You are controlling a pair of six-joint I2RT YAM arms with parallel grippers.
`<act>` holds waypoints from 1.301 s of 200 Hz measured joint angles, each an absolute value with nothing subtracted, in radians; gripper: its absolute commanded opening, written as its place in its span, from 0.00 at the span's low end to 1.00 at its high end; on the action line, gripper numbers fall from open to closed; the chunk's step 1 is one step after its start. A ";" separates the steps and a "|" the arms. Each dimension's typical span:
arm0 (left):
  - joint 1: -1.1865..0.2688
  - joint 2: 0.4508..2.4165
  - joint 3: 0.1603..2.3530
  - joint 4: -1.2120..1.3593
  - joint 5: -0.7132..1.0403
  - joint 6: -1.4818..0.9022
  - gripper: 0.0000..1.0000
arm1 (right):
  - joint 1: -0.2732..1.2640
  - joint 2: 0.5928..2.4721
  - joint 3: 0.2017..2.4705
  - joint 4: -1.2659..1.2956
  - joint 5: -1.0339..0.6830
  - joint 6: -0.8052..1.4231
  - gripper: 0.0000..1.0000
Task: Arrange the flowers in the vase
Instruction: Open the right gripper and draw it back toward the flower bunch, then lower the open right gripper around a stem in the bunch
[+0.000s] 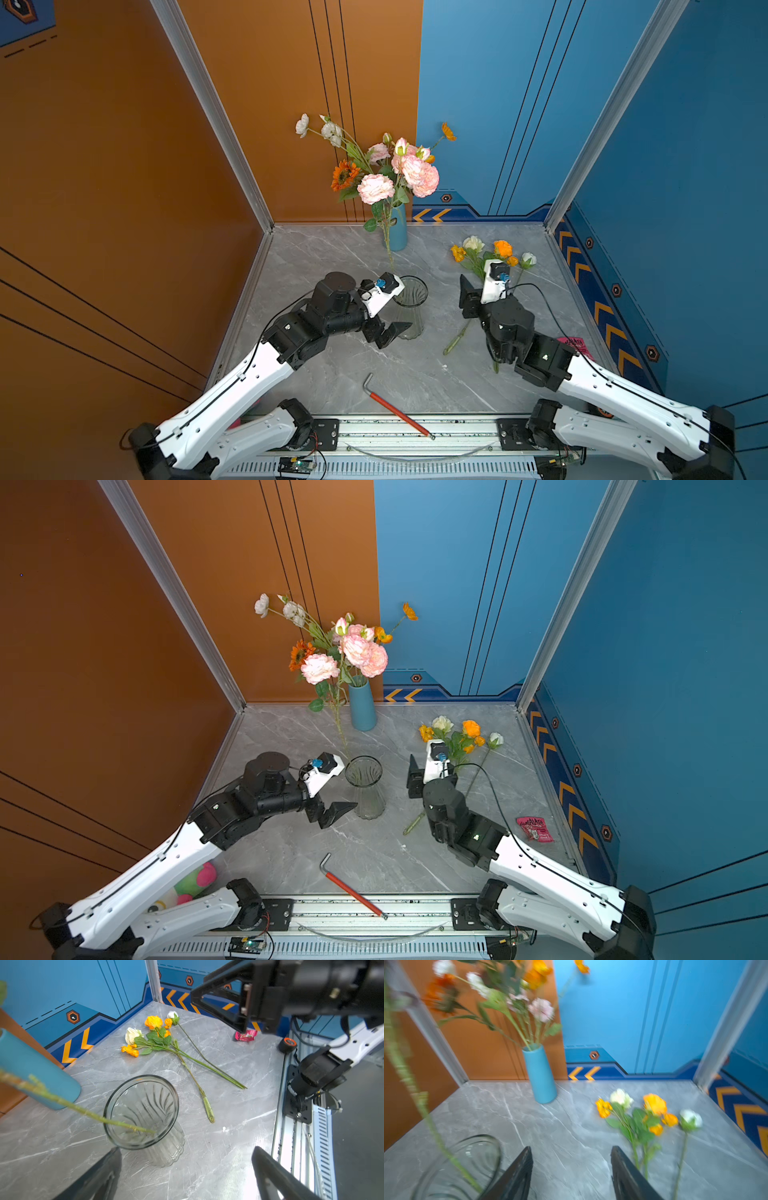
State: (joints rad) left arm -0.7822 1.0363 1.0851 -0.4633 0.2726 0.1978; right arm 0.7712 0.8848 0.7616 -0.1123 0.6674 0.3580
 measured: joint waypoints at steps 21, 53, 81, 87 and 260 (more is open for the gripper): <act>-0.892 1.163 1.231 -0.508 0.204 0.250 0.98 | 0.516 0.886 0.761 -0.303 0.524 0.464 0.56; -0.968 1.312 1.337 -0.537 0.165 0.298 0.98 | 0.306 1.041 0.762 -0.451 0.322 0.501 0.46; -0.966 1.356 1.308 -0.527 0.186 0.285 0.98 | 0.242 1.239 0.802 -0.508 0.221 0.463 0.36; -0.964 1.356 1.291 -0.523 0.192 0.278 0.98 | 0.229 1.288 0.826 -0.516 0.200 0.450 0.35; -1.009 1.322 1.206 -0.519 0.160 0.261 0.98 | 0.233 1.751 1.045 -0.502 0.128 0.342 0.26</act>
State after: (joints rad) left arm -1.0092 1.3220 1.2064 -0.5190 0.1604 0.2611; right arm 0.2325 1.7508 1.0447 -0.5022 0.1276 0.3420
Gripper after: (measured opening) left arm 0.979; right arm 0.271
